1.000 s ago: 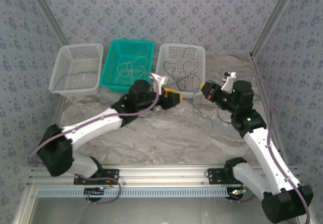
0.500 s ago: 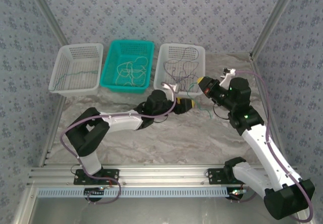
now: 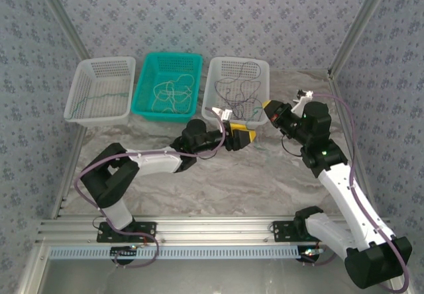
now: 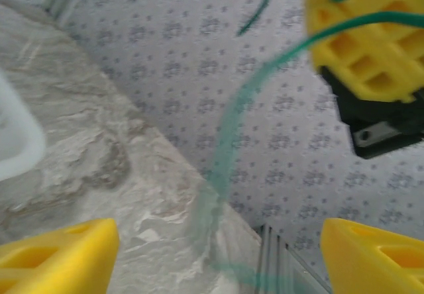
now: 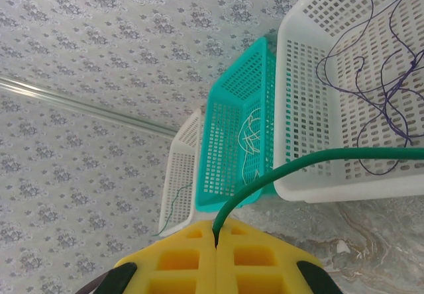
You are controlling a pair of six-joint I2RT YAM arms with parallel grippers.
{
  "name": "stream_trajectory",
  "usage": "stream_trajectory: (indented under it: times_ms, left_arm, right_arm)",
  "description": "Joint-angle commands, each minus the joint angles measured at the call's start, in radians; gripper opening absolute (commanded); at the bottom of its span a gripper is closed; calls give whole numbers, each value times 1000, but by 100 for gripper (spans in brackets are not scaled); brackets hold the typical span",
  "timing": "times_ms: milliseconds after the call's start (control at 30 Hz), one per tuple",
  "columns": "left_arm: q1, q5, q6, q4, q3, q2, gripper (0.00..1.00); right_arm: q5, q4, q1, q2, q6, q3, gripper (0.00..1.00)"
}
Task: Untangle the cables
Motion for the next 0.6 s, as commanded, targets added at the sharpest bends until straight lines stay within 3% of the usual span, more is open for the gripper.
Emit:
stream_trajectory:
  times_ms: [0,133,300,367,467,500,567]
  left_arm:
    - [0,58,4,158,15,7,90]
    - [-1,33,-3,132,60,35,91]
    - [-1,-64,8,12,99,66,74]
    - [-2,-88,4,-10,105,78,56]
    - [0,-155,5,-48,75,52,7]
    - [4,-182,7,-67,54,33,0]
    - [25,-255,9,-139,-6,-37,0]
  right_arm:
    - [3,-1,-2,-2,18,22,0]
    - [-2,1,2,-5,27,21,0]
    - [0,7,4,-13,36,23,0]
    - [2,4,2,-14,35,25,0]
    - [12,-32,-16,-20,14,32,0]
    - [13,-57,-31,-25,5,33,0]
    - [12,-115,-98,-47,-16,31,0]
